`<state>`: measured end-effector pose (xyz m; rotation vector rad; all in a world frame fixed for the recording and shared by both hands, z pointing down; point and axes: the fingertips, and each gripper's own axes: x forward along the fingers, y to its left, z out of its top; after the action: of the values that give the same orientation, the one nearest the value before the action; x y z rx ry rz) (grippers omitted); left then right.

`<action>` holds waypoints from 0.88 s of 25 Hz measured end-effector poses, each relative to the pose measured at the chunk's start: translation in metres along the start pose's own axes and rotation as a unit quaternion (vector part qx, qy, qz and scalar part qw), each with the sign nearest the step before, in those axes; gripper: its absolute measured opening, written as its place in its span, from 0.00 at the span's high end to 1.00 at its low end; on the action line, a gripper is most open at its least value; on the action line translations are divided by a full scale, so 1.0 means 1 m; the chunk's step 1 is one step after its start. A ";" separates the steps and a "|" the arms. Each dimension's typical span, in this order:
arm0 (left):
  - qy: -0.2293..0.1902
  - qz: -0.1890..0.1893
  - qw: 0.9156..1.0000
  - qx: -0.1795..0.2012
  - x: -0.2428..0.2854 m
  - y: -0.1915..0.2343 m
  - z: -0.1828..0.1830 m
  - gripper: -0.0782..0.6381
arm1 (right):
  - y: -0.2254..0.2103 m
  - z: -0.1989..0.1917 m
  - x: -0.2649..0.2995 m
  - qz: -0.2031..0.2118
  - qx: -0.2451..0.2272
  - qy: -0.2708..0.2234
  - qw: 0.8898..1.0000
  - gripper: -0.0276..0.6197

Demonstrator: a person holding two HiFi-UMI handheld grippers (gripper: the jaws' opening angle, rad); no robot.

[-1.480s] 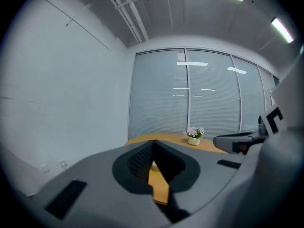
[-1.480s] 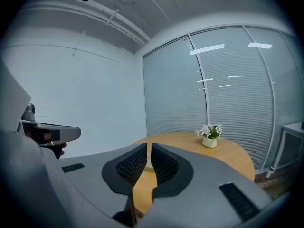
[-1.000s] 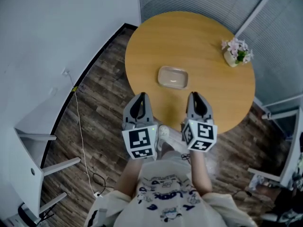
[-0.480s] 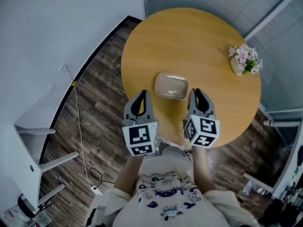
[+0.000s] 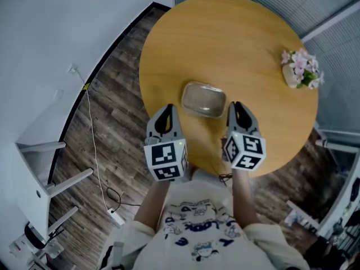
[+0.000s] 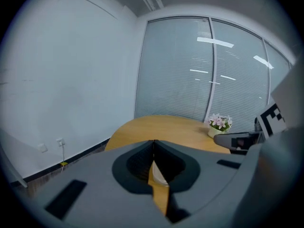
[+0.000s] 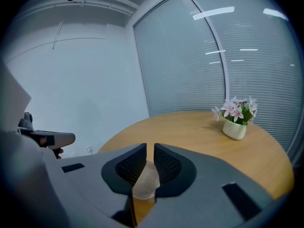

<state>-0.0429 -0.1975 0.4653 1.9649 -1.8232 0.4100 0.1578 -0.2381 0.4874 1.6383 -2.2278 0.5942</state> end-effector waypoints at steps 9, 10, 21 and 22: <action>0.070 -0.025 0.996 -0.050 0.028 -0.003 -0.043 0.88 | -0.010 -0.026 0.025 0.000 0.014 0.043 0.999 0.88; 0.076 -0.030 0.995 -0.050 0.032 -0.004 -0.046 0.88 | -0.012 -0.029 0.029 0.001 0.015 0.048 0.999 0.84; 0.126 -0.061 0.983 -0.121 0.053 -0.014 -0.077 0.80 | -0.018 -0.048 0.066 0.031 0.034 0.090 0.995 0.78; 0.130 -0.065 0.982 -0.123 0.055 -0.016 -0.080 0.79 | -0.018 -0.050 0.068 0.035 0.039 0.093 0.994 0.78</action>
<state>-0.0165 -0.2051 0.5595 1.7587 -1.4966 0.3604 0.1552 -0.2740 0.5658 1.4789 -2.1582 0.8275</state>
